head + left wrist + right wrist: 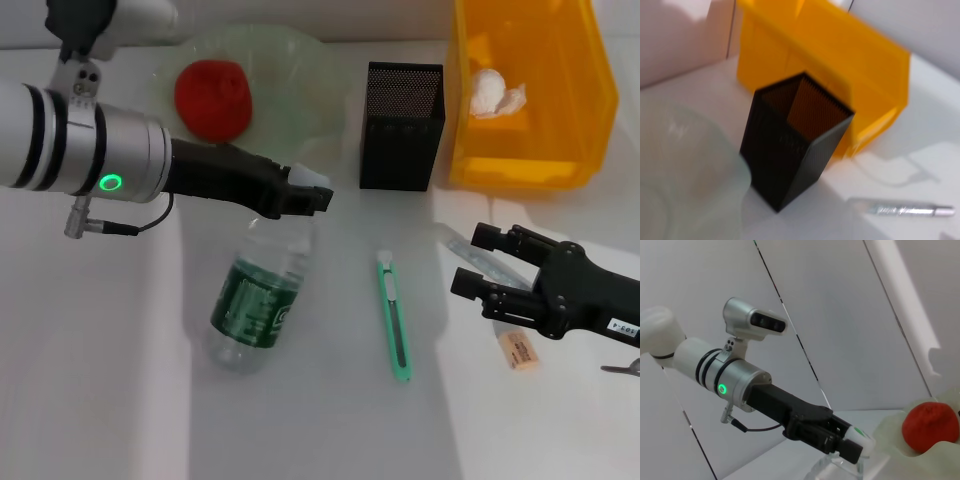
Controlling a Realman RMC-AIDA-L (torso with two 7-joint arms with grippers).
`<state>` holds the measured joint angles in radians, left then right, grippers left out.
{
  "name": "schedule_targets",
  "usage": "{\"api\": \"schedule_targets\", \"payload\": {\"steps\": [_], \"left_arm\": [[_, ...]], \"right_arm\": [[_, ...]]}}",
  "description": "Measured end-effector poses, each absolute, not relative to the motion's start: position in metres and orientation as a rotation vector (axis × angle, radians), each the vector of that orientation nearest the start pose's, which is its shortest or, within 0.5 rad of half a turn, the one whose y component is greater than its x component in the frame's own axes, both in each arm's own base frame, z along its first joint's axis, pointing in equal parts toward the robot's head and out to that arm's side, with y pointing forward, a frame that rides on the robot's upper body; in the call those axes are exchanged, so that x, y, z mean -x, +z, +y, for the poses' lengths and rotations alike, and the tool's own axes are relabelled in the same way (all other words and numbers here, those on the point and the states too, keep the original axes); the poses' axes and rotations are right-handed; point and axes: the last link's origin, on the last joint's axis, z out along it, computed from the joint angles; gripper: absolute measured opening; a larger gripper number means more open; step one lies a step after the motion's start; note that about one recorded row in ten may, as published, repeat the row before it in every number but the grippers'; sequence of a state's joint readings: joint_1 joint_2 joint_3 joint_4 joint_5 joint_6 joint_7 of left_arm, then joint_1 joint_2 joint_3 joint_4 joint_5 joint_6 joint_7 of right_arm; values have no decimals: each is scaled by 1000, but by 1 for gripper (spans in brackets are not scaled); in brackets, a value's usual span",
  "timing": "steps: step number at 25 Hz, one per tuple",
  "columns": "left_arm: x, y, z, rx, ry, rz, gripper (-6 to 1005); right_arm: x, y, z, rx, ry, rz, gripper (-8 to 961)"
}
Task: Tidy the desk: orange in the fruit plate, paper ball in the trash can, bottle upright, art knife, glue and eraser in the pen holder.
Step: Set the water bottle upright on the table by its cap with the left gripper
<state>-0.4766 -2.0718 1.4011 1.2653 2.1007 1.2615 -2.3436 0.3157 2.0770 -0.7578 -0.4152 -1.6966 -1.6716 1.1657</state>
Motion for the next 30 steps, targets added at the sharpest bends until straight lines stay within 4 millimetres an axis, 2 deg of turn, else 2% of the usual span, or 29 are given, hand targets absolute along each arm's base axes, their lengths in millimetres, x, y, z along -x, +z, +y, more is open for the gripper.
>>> {"api": "schedule_targets", "payload": {"steps": [8, 14, 21, 26, 30], "left_arm": [[189, -15, 351, 2711, -561, -879, 454], [208, -20, 348, 2671, -759, -781, 453], [214, -23, 340, 2598, -980, -597, 451], [217, -21, 336, 2537, -1075, -523, 450], [221, -20, 334, 2505, -1069, -415, 449]], "right_arm": [[-296, -21, 254, 2524, 1100, 784, 840], [-295, -22, 256, 2521, 1109, 785, 840], [-295, -21, 256, 2520, 1112, 792, 840], [-293, -22, 258, 2521, 1115, 794, 840], [-293, -24, 260, 2517, 1107, 799, 840]]}}
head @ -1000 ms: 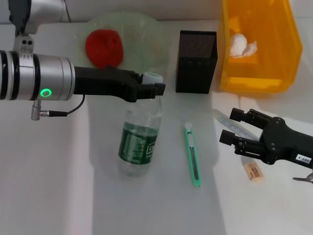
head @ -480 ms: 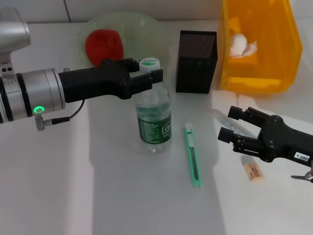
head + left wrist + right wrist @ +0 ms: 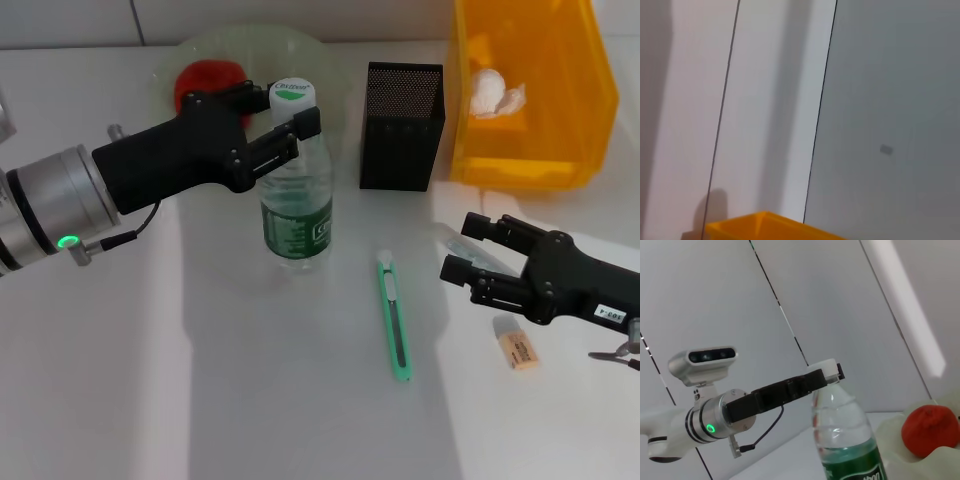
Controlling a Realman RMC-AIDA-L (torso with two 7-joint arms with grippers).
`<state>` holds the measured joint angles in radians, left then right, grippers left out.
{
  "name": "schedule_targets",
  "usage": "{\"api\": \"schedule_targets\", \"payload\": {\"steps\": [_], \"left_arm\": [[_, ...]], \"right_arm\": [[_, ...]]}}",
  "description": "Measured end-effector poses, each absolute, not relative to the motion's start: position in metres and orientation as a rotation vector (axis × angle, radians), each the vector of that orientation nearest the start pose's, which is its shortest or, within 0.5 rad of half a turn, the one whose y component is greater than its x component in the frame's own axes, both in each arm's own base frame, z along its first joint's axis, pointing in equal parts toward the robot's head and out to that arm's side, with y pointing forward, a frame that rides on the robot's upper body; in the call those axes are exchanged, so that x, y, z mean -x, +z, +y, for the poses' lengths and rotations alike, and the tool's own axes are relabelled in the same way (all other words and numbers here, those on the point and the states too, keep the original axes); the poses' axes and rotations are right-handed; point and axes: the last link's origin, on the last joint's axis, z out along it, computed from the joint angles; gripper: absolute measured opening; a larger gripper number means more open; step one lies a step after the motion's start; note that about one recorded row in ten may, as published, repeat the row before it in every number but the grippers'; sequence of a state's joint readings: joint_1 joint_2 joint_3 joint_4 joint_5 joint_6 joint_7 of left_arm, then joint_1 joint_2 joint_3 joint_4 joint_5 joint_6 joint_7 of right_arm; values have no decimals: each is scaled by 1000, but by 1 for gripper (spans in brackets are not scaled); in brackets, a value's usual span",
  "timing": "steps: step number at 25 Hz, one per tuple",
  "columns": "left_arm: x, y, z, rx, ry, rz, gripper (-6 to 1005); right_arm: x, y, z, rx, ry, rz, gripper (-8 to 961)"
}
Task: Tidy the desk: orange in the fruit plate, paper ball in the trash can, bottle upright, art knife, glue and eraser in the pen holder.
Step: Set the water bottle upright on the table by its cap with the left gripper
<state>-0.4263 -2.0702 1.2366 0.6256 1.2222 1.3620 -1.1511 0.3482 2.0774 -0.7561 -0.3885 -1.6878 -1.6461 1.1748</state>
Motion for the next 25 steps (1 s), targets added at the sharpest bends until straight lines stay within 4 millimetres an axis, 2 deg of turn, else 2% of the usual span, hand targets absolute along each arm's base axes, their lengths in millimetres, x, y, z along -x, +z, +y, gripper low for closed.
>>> {"api": "schedule_targets", "payload": {"steps": [13, 25], "left_arm": [[251, -24, 325, 2257, -1005, -178, 446], [258, -28, 323, 2229, -967, -164, 448]], "right_arm": [[-290, -29, 264, 2516, 1115, 817, 840], [-288, -32, 268, 2514, 1106, 822, 840]]}}
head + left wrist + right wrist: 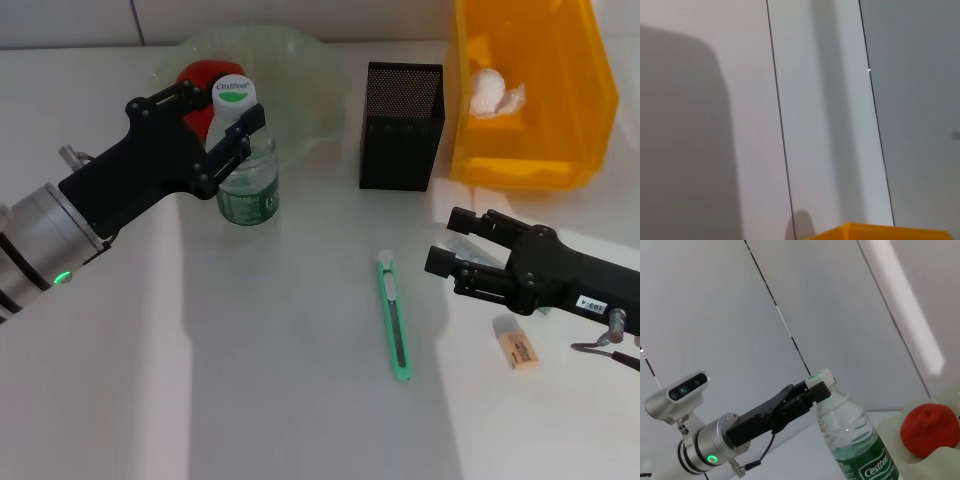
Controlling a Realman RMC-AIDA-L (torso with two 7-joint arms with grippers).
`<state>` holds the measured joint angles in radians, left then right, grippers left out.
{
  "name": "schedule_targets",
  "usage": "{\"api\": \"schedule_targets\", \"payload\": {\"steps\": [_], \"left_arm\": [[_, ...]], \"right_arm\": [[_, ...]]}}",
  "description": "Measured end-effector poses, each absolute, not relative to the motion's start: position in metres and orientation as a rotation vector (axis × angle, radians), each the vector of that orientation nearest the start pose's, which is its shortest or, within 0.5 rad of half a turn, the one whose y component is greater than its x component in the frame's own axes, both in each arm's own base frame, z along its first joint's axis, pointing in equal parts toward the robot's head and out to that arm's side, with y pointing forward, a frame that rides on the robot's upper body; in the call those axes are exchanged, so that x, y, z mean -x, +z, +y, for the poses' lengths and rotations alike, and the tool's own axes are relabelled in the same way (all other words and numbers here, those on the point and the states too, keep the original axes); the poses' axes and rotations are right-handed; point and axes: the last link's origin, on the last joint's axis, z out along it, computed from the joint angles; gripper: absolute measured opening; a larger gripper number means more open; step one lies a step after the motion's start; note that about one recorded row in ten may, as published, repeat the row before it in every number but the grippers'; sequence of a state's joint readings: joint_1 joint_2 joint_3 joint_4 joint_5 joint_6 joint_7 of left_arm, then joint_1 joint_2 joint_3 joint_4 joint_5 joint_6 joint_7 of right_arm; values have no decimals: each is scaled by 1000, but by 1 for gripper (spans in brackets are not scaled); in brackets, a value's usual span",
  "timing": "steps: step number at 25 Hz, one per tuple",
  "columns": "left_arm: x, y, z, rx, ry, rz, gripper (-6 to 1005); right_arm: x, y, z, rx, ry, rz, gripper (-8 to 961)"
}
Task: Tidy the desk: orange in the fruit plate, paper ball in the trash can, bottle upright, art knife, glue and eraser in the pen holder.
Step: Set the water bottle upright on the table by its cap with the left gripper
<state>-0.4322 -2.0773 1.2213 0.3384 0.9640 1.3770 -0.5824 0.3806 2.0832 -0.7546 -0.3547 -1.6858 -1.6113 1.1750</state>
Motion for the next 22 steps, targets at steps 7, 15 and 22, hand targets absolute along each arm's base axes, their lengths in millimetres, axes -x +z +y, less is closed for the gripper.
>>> {"api": "schedule_targets", "payload": {"steps": [7, 15, 22], "left_arm": [[260, -31, 322, 2219, -964, -178, 443], [262, -31, 322, 2217, -973, -232, 508], [263, -31, 321, 2217, -976, -239, 565]], "right_arm": [[-286, -35, 271, 2517, 1102, 822, 839], [-285, -34, 272, 2519, 1100, 816, 839], [-286, -34, 272, 2519, 1099, 816, 839]]}}
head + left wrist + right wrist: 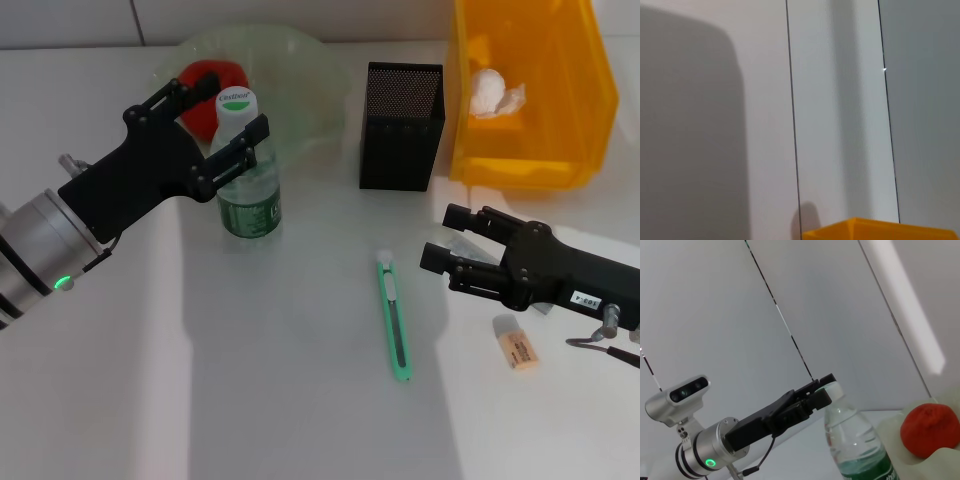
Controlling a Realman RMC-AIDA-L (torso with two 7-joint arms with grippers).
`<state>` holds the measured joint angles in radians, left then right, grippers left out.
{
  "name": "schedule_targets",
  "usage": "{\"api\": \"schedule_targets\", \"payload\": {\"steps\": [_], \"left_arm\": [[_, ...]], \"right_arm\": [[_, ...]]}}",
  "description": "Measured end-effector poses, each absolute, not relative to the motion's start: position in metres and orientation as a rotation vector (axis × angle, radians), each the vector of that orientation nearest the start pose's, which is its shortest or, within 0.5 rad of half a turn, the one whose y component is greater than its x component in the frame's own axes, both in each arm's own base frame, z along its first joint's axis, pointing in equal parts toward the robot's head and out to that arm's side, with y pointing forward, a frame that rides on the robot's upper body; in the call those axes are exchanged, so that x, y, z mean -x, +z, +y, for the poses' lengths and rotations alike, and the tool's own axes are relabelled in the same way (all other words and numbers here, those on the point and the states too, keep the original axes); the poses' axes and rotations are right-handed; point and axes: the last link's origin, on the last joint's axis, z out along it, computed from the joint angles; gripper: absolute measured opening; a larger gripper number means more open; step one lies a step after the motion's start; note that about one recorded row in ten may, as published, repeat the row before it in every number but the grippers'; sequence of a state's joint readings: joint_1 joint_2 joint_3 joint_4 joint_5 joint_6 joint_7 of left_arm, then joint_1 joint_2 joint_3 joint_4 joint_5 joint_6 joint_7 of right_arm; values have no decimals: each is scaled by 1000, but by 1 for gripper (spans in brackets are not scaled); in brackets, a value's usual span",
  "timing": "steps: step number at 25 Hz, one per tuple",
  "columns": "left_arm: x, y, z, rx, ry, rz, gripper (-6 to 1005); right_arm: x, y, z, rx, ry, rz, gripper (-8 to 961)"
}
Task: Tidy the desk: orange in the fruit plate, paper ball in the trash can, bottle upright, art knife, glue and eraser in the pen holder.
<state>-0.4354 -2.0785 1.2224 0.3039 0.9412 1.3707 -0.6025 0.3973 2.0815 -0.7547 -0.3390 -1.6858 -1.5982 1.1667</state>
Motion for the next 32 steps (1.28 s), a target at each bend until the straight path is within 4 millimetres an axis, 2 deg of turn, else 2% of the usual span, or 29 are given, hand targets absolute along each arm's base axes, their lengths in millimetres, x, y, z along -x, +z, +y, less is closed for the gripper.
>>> {"api": "schedule_targets", "payload": {"steps": [3, 7, 8, 11, 13, 15, 18, 20, 23, 26, 29, 32], "left_arm": [[260, -28, 318, 2204, -1018, -227, 590], [255, -15, 312, 2151, -1136, -211, 741], [253, -4, 309, 2104, -1224, -231, 779], [252, 14, 306, 2089, -1338, -284, 781], [250, 28, 305, 2217, -1356, -292, 783], [250, 34, 302, 2398, -1298, -292, 783], [254, 33, 293, 2685, -1118, -279, 783], [258, 30, 289, 2768, -1029, -293, 783], [268, 23, 282, 2861, -903, -355, 783], [273, 17, 279, 2897, -849, -403, 783], [276, 15, 277, 2880, -845, -423, 783], [276, 13, 277, 2874, -842, -429, 783]], "right_arm": [[-286, -34, 272, 2519, 1099, 816, 839], [-286, -34, 272, 2519, 1099, 815, 839], [-286, -34, 272, 2519, 1099, 815, 839], [-285, -32, 272, 2521, 1110, 820, 839], [-283, -24, 274, 2529, 1128, 826, 839], [-280, -9, 278, 2553, 1140, 828, 839], [-271, 23, 283, 2632, 1141, 808, 839], [-261, 49, 287, 2701, 1099, 820, 839], [-241, 78, 296, 2778, 933, 880, 839], [-207, 101, 309, 2816, 592, 931, 839], [-177, 101, 320, 2799, 260, 999, 839], [-145, 90, 334, 2766, -16, 1035, 839]]}}
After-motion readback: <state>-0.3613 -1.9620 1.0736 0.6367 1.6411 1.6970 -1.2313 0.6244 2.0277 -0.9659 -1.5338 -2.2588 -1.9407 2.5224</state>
